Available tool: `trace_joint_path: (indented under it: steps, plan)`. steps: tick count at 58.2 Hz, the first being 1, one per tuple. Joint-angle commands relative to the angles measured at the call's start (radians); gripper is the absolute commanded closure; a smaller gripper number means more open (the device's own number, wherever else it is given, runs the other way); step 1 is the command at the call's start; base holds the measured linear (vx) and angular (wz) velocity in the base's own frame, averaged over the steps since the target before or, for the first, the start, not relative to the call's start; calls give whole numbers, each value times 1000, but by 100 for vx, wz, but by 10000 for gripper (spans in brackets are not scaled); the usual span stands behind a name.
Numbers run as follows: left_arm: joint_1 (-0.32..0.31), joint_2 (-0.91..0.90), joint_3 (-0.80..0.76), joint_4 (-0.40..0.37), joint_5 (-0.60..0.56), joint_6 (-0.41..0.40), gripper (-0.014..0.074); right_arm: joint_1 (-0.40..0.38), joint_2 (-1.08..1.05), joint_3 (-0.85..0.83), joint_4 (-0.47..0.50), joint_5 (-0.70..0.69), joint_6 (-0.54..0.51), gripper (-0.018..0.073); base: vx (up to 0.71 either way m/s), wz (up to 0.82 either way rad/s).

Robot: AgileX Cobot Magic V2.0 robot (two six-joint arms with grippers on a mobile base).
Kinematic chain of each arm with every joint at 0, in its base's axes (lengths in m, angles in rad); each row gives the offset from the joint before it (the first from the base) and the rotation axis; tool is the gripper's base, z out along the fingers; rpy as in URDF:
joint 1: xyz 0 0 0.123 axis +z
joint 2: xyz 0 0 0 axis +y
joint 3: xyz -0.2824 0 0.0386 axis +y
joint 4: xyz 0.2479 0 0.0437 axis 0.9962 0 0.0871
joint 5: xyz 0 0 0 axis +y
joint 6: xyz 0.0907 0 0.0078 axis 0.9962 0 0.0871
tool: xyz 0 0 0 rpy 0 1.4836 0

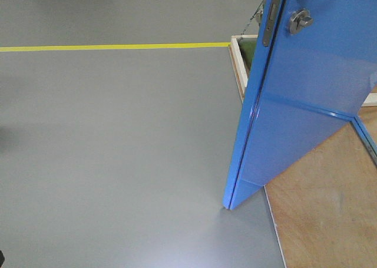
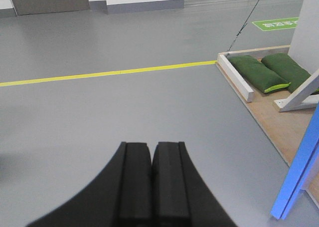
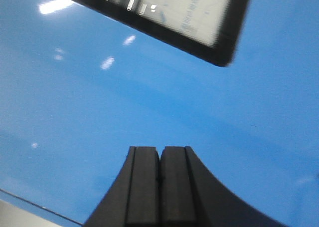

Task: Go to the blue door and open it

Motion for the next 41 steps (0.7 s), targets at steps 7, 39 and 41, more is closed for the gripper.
trace_joint_path:
  steps: [7, 39, 41]
  plan:
    - [-1, -14, -30, -2, -86, -7, 524, 85, 62, -139, 14, -24, -8, 551, 0, 0]
    - [-1, -14, -30, -2, -86, -7, 524, 161, 162, -169, 6, -29, -8, 551, 0, 0]
    - [-1, -14, -30, -2, -86, -7, 524, 161, 165, -171, 5, -32, -8, 551, 0, 0]
